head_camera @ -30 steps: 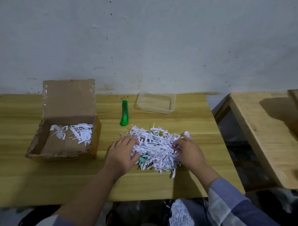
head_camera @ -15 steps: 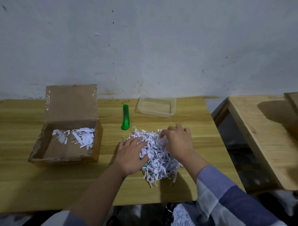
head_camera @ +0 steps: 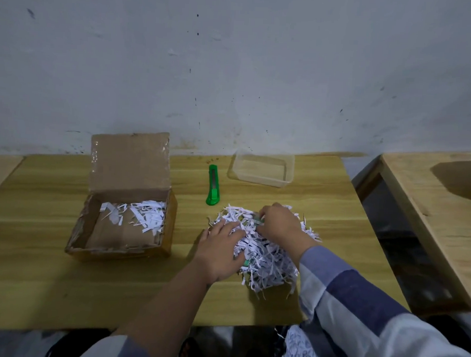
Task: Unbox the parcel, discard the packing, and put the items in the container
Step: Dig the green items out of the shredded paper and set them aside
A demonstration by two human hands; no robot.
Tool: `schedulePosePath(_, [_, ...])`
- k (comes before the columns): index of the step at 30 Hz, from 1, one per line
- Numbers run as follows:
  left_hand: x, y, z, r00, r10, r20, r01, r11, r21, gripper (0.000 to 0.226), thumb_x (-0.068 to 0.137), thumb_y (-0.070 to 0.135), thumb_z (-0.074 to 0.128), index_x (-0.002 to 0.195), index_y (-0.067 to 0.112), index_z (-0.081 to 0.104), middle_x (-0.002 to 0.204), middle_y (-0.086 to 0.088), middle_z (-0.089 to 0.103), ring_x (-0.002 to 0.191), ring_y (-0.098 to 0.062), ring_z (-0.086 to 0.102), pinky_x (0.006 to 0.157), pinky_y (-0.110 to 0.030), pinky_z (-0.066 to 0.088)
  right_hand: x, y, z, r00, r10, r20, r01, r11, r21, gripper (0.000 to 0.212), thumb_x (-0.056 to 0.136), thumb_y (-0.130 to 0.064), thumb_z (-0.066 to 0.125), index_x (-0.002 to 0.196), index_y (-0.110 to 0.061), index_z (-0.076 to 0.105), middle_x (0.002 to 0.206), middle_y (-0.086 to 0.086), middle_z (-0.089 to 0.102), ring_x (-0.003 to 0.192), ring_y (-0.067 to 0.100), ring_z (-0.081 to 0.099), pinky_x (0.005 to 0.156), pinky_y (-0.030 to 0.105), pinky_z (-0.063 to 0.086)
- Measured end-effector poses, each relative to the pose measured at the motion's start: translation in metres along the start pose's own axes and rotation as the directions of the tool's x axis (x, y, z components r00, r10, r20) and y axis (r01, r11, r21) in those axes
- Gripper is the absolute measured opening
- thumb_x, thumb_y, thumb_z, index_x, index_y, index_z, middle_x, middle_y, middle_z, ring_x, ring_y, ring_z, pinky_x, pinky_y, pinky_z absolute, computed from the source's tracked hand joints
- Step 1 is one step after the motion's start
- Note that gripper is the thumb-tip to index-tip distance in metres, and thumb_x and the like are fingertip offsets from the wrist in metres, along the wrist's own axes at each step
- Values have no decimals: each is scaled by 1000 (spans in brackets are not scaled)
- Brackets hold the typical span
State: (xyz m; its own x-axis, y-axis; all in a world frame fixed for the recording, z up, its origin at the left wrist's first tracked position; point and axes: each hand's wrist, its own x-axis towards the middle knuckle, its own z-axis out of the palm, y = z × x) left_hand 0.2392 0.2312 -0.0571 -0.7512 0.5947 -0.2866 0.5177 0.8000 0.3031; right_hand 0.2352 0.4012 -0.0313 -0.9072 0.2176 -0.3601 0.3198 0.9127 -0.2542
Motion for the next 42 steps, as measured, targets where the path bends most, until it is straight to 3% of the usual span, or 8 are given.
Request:
schedulePosePath(6, [-2,-3,1,1000,-4,16,4,1000,17,50,94,45,40,142,32,33,158,8,16,148,-21,3,116,-52,13,2,6,-2,982,81,168,-112,978,178,47,81,-29,65,123,-12,54,122,11,62,105,28,60,82,31,49])
schedulePosePath(11, [-1,-1,-4,999,-12,33,11,999,36,52,95,45,39,144,29,32,159,6,15,148,-22,3,117,-53,13,-4,9,-1,990,73,119,-129,798,589,33,72,-11,76,92,-15,51,91,6,59,67,15,51,55,23,40])
schedulePosePath(20, [-5,13,-20,994,-97,46,101,989,-110,62,92,45,40,148,27,21,159,4,18,147,-19,6,118,-53,5,-16,18,-25,994,95,-61,-20,679,734,19,69,-16,82,80,-13,66,78,1,63,54,5,56,44,10,41])
schedulePosePath(24, [-3,26,-35,972,-191,-134,140,938,-316,50,93,47,39,137,26,31,144,0,43,139,-23,29,116,-52,7,-17,15,-31,983,118,-141,58,532,845,17,72,-16,80,79,-20,65,94,4,66,77,14,58,69,25,45])
schedulePosePath(28, [2,37,-47,909,-234,-345,69,900,-430,67,82,63,54,134,26,31,141,5,43,133,-20,37,116,-51,17,-22,7,-40,985,60,-159,114,457,882,25,78,-13,74,103,-13,70,97,4,66,71,6,56,61,21,43])
schedulePosePath(33, [17,41,-48,956,-191,-221,104,930,-352,77,78,60,64,140,33,27,133,2,57,120,-23,54,105,-46,36,-26,4,-42,981,48,-188,160,350,923,13,83,-10,68,86,-23,67,86,0,64,80,20,59,70,31,50])
schedulePosePath(37, [14,36,-46,926,-263,-272,122,888,-442,63,81,40,72,135,32,42,127,2,61,111,-23,59,83,-33,49,-27,11,-38,966,76,-248,186,463,867,16,85,-9,66,100,-15,71,84,-9,64,78,12,60,75,31,51])
schedulePosePath(42, [17,29,-46,866,-402,-299,210,833,-511,46,85,6,65,122,29,53,112,-3,67,73,-20,57,52,-27,44,-36,21,-32,970,93,-226,123,614,779,14,85,-7,65,93,-14,74,92,0,71,63,8,58,51,11,46])
